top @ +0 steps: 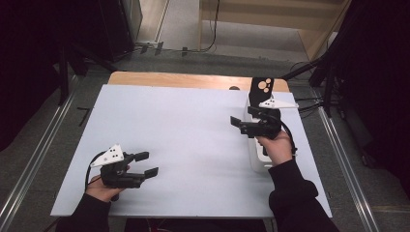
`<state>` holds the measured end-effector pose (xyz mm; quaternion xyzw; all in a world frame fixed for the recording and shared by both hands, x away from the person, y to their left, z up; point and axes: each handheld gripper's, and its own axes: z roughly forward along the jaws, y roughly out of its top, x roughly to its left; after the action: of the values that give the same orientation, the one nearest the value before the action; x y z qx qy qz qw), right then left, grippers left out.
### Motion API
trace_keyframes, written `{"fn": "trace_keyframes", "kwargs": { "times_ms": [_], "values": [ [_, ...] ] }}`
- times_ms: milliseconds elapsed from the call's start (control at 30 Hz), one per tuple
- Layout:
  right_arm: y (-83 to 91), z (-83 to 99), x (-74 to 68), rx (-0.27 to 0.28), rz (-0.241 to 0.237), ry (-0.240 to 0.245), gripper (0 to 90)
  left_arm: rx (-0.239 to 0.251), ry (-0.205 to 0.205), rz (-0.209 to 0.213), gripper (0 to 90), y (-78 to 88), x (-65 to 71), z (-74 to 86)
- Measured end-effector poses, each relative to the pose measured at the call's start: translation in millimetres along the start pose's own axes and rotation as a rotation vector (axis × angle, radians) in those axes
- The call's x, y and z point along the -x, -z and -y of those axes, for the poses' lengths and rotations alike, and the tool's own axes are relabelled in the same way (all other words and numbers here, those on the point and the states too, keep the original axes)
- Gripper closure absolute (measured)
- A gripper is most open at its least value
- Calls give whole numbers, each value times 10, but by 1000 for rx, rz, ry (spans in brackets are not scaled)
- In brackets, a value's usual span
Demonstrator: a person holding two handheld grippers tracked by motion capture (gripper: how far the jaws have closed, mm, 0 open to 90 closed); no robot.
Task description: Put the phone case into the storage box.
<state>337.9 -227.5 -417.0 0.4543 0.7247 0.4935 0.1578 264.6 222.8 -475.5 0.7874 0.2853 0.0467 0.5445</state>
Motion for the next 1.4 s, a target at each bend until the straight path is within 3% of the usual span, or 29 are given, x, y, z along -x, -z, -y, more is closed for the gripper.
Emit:
{"fn": "trace_keyframes", "kwargs": {
  "times_ms": [867, 1400],
  "values": [
    [21, 195, -326, -33, -106, 18, 120, 1, -9, 2, 261, 11, 1, -14],
    [96, 389, -453, -66, -186, 66, 129, -1, -7, 3, 261, 11, 3, -19]
  ]
}}
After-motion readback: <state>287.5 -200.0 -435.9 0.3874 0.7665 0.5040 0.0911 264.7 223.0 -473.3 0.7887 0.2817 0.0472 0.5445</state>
